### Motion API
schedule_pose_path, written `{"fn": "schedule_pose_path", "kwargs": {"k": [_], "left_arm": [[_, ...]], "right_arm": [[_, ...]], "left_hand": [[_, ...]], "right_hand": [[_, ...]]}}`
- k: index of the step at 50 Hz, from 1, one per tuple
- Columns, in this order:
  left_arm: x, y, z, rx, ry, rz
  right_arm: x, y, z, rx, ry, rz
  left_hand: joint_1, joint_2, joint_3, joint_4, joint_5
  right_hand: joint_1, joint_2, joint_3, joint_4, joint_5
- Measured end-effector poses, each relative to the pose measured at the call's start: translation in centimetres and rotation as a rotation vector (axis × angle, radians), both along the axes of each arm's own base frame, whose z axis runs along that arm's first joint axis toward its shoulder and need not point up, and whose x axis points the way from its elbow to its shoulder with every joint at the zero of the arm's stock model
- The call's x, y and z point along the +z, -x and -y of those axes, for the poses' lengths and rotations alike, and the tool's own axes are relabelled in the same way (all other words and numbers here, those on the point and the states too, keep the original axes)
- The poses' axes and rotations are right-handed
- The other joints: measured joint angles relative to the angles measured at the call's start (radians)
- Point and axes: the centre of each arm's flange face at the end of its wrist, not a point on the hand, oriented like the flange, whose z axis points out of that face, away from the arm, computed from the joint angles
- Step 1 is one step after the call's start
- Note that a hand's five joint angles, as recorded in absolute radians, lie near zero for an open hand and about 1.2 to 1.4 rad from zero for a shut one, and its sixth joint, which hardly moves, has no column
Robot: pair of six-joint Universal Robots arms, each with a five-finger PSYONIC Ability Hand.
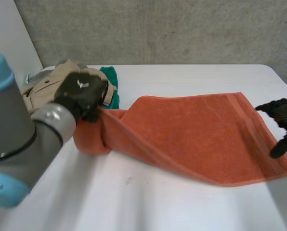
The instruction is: Fold the laundry.
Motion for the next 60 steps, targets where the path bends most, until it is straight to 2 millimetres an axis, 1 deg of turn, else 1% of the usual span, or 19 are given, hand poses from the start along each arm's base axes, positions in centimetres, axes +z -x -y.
{"fn": "schedule_pose_path", "kwargs": {"k": [2, 3, 12, 17, 22, 28, 30, 31, 32, 33, 35, 36, 38, 40, 41, 44, 51, 57, 60], "left_arm": [[0.6, 0.5, 0.8, 0.004, 0.018, -0.013], [0.9, 0.8, 1.4, 0.009, 0.027, -0.019], [1.6, 2.1, 4.6, 0.056, 0.064, -0.032], [2.2, 2.3, 5.4, 0.069, 0.087, -0.045], [2.8, 2.2, 5.7, 0.077, 0.104, -0.056], [2.6, 2.0, 5.6, 0.078, 0.095, -0.052], [2.6, 2.0, 5.6, 0.078, 0.094, -0.051], [2.5, 1.8, 5.6, 0.082, 0.089, -0.048], [2.4, 1.7, 5.7, 0.084, 0.088, -0.047], [2.4, 1.4, 5.8, 0.092, 0.085, -0.045], [2.4, 1.2, 5.9, 0.099, 0.084, -0.044], [2.3, 0.8, 6.1, 0.109, 0.08, -0.042], [2.2, 0.3, 6.3, 0.12, 0.075, -0.039], [2.1, 0.1, 6.4, 0.127, 0.071, -0.037], [1.9, -0.1, 6.4, 0.132, 0.065, -0.034], [1.7, -0.4, 6.4, 0.138, 0.055, -0.029], [0.8, -0.7, 5.7, 0.138, 0.02, -0.012], [-0.2, -1.4, 3.6, 0.128, -0.047, 0.026], [-1.0, -2.2, 1.5, 0.114, -0.104, 0.06]], "right_arm": [[-0.1, -0.8, -0.5, 0.009, -0.019, 0.048], [-0.3, -2.2, -1.5, 0.028, -0.057, 0.123], [-1.3, -8.7, -6.0, 0.14, -0.219, 0.386], [-2.8, -10.7, -6.5, 0.131, -0.206, 0.416], [-5.5, -11.4, -5.0, 0.026, -0.154, 0.365], [-8.2, -9.9, -2.4, -0.089, -0.115, 0.221], [-8.3, -9.5, -2.1, -0.1, -0.111, 0.202], [-8.8, -7.9, -0.7, -0.141, -0.095, 0.134], [-8.9, -7.2, -0.2, -0.155, -0.089, 0.11], [-9.1, -5.3, 1.0, -0.195, -0.075, 0.052], [-9.1, -4.0, 1.9, -0.221, -0.066, 0.013], [-9.1, -2.2, 2.8, -0.249, -0.055, -0.031], [-9.0, -0.2, 3.8, -0.273, -0.041, -0.081], [-8.9, 0.8, 4.3, -0.282, -0.033, -0.105], [-8.7, 1.8, 4.8, -0.283, -0.024, -0.129], [-8.5, 2.5, 5.2, -0.274, -0.012, -0.145], [-7.9, 2.8, 5.8, -0.234, 0.017, -0.148], [-5.2, 2.9, 5.7, -0.22, 0.084, -0.188], [-3.0, 3.7, 5.2, -0.217, 0.118, -0.269]], "left_hand": [[0.0, 0.0, 0.0, 0.0, 0.0], [0.0, 0.0, 0.0, 0.0, 0.0], [0.0, 0.0, 0.0, 0.003, 0.0], [0.0, 0.0, 0.0, 0.003, 0.0], [0.0, 0.0, 0.0, 0.003, 0.0], [0.0, 0.0, 0.0, 0.003, 0.0], [0.0, 0.0, 0.0, 0.003, 0.0], [0.0, 0.0, 0.0, 0.004, 0.0], [0.0, 0.0, 0.0, 0.004, 0.0], [0.0, 0.0, 0.0, 0.004, 0.0], [0.0, 0.0, 0.0, 0.004, 0.0], [0.0, 0.0, 0.0, 0.004, 0.0], [0.0, 0.001, 0.0, 0.004, 0.0], [0.0, 0.001, 0.0, 0.004, 0.0], [0.0, 0.001, 0.0, 0.004, 0.0], [0.0, 0.001, 0.0, 0.004, 0.0], [0.0, 0.001, 0.0, 0.004, 0.0], [0.0, 0.001, 0.0, 0.004, 0.0], [0.0, 0.001, 0.0, 0.004, 0.0]], "right_hand": [[0.0, 0.0, 0.0, 0.0, 0.0], [0.0, 0.0, 0.0, 0.0, 0.0], [0.0, 0.0, 0.0, 0.0, 0.0], [0.0, 0.0, 0.0, 0.0, 0.0], [0.0, 0.0, 0.0, 0.0, 0.0], [0.064, 0.091, 0.098, 0.094, 0.087], [0.077, 0.097, 0.104, 0.1, 0.099], [0.176, 0.183, 0.197, 0.188, 0.188], [0.195, 0.2, 0.215, 0.205, 0.205], [0.259, 0.266, 0.272, 0.267, 0.266], [0.353, 0.359, 0.366, 0.361, 0.356], [0.461, 0.475, 0.469, 0.464, 0.457], [0.619, 0.632, 0.63, 0.625, 0.609], [0.695, 0.703, 0.702, 0.696, 0.688], [0.818, 0.837, 0.837, 0.833, 0.813], [0.905, 0.954, 0.955, 0.952, 0.934], [0.905, 0.962, 0.976, 0.978, 0.938], [0.905, 0.962, 0.976, 0.979, 0.938], [0.905, 0.962, 0.976, 0.979, 0.938]]}}
